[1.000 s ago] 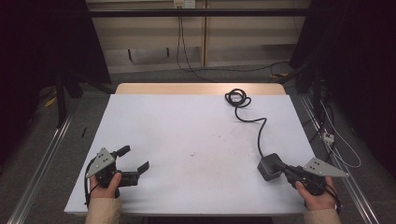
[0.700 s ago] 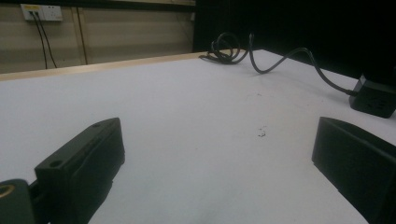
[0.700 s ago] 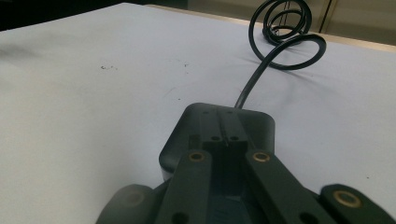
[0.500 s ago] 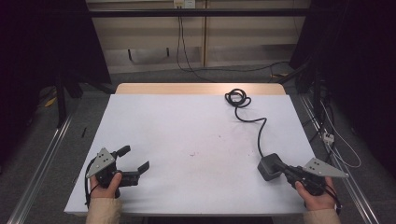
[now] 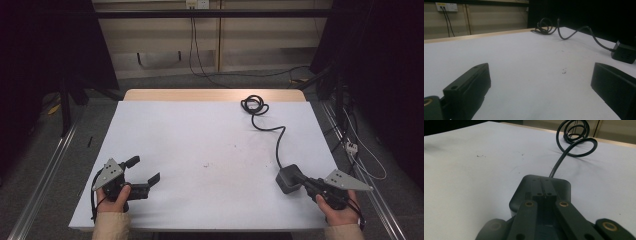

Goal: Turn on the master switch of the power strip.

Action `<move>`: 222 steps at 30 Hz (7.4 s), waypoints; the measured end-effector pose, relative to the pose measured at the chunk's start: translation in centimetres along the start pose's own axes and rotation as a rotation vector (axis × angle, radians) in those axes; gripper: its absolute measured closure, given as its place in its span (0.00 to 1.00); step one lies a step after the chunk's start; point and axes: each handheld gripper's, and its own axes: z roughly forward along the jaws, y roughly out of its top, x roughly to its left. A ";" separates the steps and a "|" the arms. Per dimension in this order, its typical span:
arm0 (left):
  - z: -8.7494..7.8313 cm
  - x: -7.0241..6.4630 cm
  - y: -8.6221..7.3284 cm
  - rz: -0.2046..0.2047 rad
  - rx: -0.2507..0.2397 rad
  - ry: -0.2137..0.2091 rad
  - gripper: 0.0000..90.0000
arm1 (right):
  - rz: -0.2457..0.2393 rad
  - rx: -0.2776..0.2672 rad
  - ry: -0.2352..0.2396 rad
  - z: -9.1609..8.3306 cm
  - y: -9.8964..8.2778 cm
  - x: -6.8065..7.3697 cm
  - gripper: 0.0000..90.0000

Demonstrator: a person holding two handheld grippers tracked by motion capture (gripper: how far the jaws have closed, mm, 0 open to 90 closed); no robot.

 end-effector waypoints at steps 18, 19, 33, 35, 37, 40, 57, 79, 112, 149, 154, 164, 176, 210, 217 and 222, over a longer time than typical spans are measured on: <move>-0.1 0.0 0.1 0.001 -0.004 0.003 0.03 | -0.005 0.002 -0.004 0.0 0.0 0.0 1.00; -0.1 0.0 0.1 0.000 -0.004 0.003 0.03 | -0.005 0.002 -0.005 0.0 0.0 0.1 1.00; -0.1 0.0 0.0 0.001 -0.004 0.004 0.03 | -0.004 0.004 -0.007 0.0 0.0 0.1 1.00; 0.0 0.0 0.0 -0.001 -0.004 0.003 0.03 | -0.007 0.005 -0.008 0.0 0.0 0.1 1.00; 0.0 0.0 0.1 -0.001 -0.005 0.003 0.03 | -0.006 0.006 -0.009 0.0 0.0 0.2 1.00; 0.0 -0.1 0.0 -0.003 -0.006 0.003 0.03 | -0.003 0.005 -0.008 0.0 0.0 0.1 1.00; 0.0 0.0 0.0 -0.001 -0.004 0.002 0.03 | 0.003 0.007 -0.009 0.0 0.0 0.2 1.00; 0.0 -0.1 0.1 -0.001 -0.010 0.002 0.03 | 0.002 0.008 -0.010 0.0 0.0 0.2 1.00; 0.1 -0.1 0.1 0.001 -0.014 -0.003 0.03 | 0.003 0.028 -0.012 0.1 0.1 0.2 1.00; -0.1 0.1 0.1 -0.003 -0.017 0.006 0.03 | 0.032 -0.055 -0.028 -0.2 0.1 0.2 0.82; -0.1 0.1 0.1 -0.004 -0.020 0.007 0.03 | 0.045 -0.089 -0.038 -0.2 0.3 0.4 0.59; -0.2 0.2 0.1 -0.004 -0.015 0.005 0.03 | 0.101 -0.129 -0.098 0.2 0.3 0.2 0.26; -0.1 0.2 0.1 -0.011 -0.025 0.006 0.03 | 0.095 -0.128 -0.112 0.9 0.5 0.7 0.14; -0.1 0.2 0.0 -0.017 -0.021 0.002 0.03 | 0.073 -0.153 -0.101 3.4 0.9 2.6 0.08; 0.0 0.2 0.0 -0.017 -0.019 -0.002 0.03 | 0.066 -0.153 -0.099 3.7 0.9 2.8 0.07; 0.0 0.2 -0.1 -0.016 -0.017 -0.003 0.03 | 0.062 -0.159 -0.101 3.9 0.9 3.0 0.06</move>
